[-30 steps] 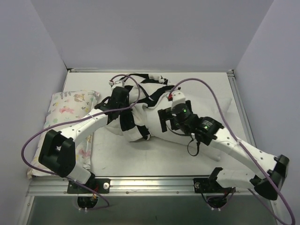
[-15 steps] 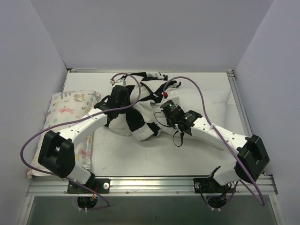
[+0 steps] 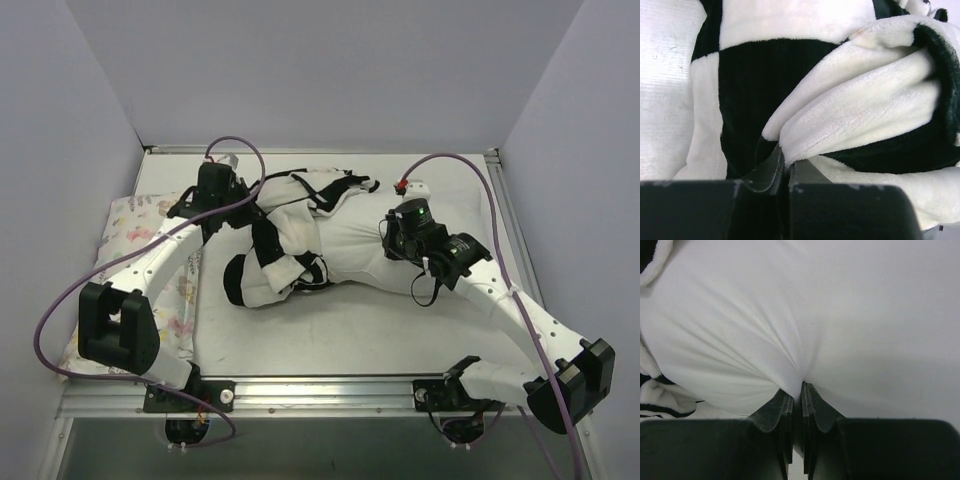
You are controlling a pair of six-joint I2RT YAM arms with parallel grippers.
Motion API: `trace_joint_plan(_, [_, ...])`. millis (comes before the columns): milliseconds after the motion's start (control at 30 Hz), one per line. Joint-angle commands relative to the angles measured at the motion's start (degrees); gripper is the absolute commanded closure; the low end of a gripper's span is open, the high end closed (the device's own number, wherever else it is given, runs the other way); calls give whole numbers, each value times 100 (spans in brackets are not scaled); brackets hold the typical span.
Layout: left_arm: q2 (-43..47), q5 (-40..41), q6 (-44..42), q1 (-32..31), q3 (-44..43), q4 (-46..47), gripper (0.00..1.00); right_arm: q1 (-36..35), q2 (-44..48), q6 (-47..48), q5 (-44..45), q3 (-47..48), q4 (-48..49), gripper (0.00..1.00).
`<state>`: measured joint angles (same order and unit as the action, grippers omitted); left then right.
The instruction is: Remove the pillowcase from the pillow
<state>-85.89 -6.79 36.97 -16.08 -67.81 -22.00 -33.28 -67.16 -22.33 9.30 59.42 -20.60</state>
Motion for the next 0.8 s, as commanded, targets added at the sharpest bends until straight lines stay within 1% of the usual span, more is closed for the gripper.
trace_joint_plan(0, [-139, 680, -479, 431, -364, -183, 96, 348, 335, 132, 741, 465, -946, 100])
trace_joint_plan(33, [-104, 644, -541, 317, -408, -191, 76, 340, 317, 141, 670, 631, -972, 100])
trace_joint_plan(67, [-43, 556, -611, 63, -417, -182, 60, 331, 256, 132, 644, 728, -998, 100])
trace_joint_plan(100, [149, 564, -743, -113, -391, -173, 46, 331, 229, 141, 626, 799, -1042, 100])
trace_joint_plan(133, [290, 617, -805, -280, -365, -138, 25, 331, 151, 150, 600, 965, -1069, 100])
trace_joint_plan(167, [440, 869, -858, -674, -330, -129, 19, 331, 107, 176, 582, 1019, -1086, 100])
trace_joint_plan(233, [940, 1152, -937, -1010, -190, -129, 13, 331, 62, 185, 556, 1124, -1148, 100])
trace_joint_plan(267, [1108, 1353, -850, -1360, -102, -129, 10, 331, 19, 185, 521, 1177, -1139, 100])
trace_joint_plan(300, [1431, 1503, -815, -1546, -5, -129, 9, 331, 1, 185, 529, 1203, -1148, 100])
trace_joint_plan(367, [1714, 1898, -744, -2038, 303, -129, 7, 313, -43, 194, 503, 1256, -1148, 100])
trace_joint_plan(400, [1933, 2309, -613, -2518, 417, -94, 6, 313, -61, 194, 485, 1317, -1157, 100])
trace_joint_plan(467, [2093, 2619, -481, -2926, 793, 89, 5, 287, -113, 185, 468, 1362, -1157, 100])
trace_joint_plan(500, [2163, 2821, -324, -3293, 926, 178, 5, 278, -140, 185, 459, 1405, -1157, 100])
trace_joint_plan(600, [2164, 3113, -156, -3805, 1322, 625, 4, 225, -193, 176, 459, 1467, -1166, 100])
trace_joint_plan(633, [2120, 3165, -138, -4068, 1410, 809, 3, 216, -201, 167, 459, 1485, -1166, 100])
trace_joint_plan(667, [2042, 3218, -77, -4175, 1481, 1029, 3, 182, -219, 159, 467, 1485, -1174, 100])
trace_joint_plan(733, [1682, 3559, -32, -4412, 1473, 1092, 3, 138, -219, 159, 476, 1494, -1174, 100])
trace_joint_plan(767, [1541, 3657, 20, -4430, 1455, 1127, 3, 76, -228, 150, 502, 1485, -1183, 100])
